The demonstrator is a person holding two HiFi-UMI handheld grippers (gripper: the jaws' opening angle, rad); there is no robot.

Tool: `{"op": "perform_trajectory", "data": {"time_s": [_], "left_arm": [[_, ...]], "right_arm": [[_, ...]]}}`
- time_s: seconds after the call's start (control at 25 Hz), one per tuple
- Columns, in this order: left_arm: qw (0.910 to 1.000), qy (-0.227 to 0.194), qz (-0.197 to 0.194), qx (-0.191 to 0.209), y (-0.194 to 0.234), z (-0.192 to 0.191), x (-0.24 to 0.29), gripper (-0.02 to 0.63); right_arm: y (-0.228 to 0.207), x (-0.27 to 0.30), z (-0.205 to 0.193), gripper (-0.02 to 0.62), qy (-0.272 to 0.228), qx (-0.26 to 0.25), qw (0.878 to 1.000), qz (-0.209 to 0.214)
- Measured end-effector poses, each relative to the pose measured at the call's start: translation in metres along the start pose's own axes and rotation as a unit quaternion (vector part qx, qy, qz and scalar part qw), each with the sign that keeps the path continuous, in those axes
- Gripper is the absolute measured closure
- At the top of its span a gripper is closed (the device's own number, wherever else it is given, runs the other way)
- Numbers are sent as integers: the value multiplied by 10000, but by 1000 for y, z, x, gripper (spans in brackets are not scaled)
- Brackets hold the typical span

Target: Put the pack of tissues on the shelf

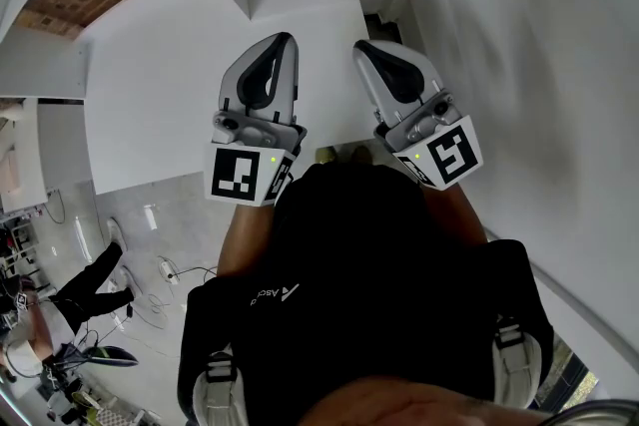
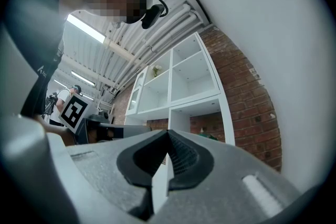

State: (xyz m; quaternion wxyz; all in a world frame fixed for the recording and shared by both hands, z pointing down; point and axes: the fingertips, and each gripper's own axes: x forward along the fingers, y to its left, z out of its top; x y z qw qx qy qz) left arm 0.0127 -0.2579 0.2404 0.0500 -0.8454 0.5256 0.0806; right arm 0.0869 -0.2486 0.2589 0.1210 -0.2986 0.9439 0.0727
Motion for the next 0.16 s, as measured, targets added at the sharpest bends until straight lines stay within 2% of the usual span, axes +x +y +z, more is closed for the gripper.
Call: {"op": "perform_trajectory", "data": {"time_s": [0.16], "left_arm": [[9999, 119, 84, 33, 3, -4, 1, 607]], "right_arm": [[-3, 0, 2, 595, -24, -3, 10000, -9]]}}
